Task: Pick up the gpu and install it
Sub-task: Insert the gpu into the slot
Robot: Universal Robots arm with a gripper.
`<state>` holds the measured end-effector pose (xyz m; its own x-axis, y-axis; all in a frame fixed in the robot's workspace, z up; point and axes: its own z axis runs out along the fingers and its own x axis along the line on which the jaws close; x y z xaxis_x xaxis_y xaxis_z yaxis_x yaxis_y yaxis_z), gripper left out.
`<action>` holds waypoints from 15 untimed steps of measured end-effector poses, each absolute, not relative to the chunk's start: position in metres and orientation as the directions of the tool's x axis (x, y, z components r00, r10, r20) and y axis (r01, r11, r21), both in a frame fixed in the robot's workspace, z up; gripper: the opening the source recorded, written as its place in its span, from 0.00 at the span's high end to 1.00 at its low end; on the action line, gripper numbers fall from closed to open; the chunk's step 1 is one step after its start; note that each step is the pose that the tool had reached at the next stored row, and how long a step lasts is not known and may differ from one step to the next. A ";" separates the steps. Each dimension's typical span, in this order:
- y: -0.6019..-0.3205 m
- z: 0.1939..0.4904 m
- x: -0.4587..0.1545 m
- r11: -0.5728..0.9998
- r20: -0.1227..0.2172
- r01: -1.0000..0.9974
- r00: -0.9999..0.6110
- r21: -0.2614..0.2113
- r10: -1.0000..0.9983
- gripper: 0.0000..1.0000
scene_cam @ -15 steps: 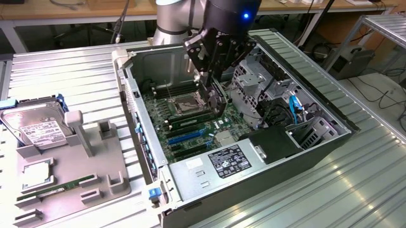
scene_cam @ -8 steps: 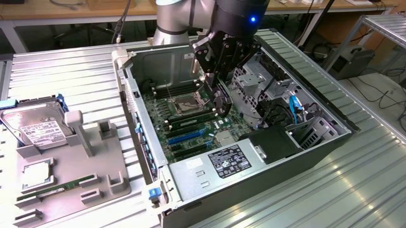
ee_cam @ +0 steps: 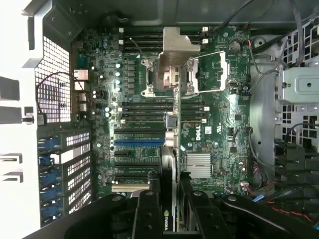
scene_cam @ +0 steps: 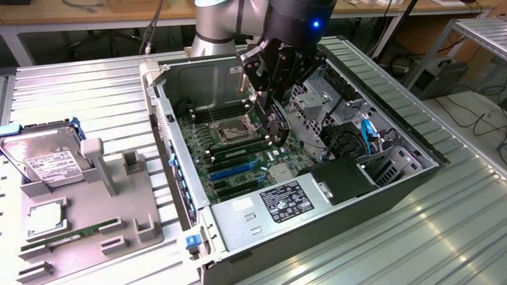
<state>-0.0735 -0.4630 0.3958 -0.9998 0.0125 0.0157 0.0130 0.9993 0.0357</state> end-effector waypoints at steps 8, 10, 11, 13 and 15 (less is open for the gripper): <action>-0.463 0.395 -0.073 0.997 0.016 -0.064 -0.998 0.036 -0.064 0.74; -0.463 0.395 -0.073 0.993 0.015 -0.111 -0.994 0.036 -0.111 0.74; -0.463 0.395 -0.073 0.990 0.015 -0.134 -0.991 0.036 -0.135 0.74; -0.463 0.395 -0.073 0.983 0.014 -0.180 -0.983 0.035 -0.181 0.74; -0.463 0.395 -0.073 0.975 0.014 -0.218 -0.976 0.035 -0.219 0.74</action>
